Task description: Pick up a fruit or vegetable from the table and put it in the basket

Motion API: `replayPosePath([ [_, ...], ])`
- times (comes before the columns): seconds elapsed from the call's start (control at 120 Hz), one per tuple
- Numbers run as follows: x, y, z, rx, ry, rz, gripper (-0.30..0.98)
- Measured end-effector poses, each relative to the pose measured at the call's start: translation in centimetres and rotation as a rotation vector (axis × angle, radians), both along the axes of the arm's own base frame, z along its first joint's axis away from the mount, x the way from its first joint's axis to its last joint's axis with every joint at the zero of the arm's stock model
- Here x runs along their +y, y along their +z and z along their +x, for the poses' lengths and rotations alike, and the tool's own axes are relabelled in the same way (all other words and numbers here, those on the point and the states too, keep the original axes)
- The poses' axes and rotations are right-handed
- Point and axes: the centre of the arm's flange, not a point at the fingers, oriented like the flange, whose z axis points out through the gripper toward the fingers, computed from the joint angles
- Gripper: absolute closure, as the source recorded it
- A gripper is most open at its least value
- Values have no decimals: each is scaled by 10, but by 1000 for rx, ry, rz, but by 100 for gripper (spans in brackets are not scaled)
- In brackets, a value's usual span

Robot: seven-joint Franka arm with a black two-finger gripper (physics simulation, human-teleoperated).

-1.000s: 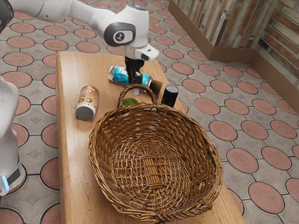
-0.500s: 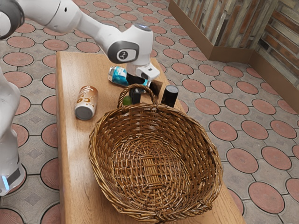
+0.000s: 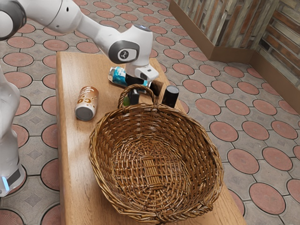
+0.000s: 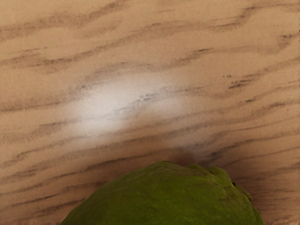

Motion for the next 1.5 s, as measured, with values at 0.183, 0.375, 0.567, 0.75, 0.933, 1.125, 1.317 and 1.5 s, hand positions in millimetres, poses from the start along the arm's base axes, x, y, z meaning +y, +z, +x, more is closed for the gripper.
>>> replayPosePath([
  [0.183,-2,-2,-7,59,-16,-18,7],
  [0.375,-3,10,-12,117,-33,-38,10],
  [0.567,-9,-3,-20,211,-49,-59,6],
  [0.75,-11,-11,-16,211,-50,-55,9],
  [0.933,-14,-11,-12,196,-58,-44,17],
  [1.125,-18,-12,-12,207,-71,-36,15],
  [1.317,-19,7,-9,191,-81,-27,23],
  [1.5,19,47,-16,160,-25,-21,29],
])
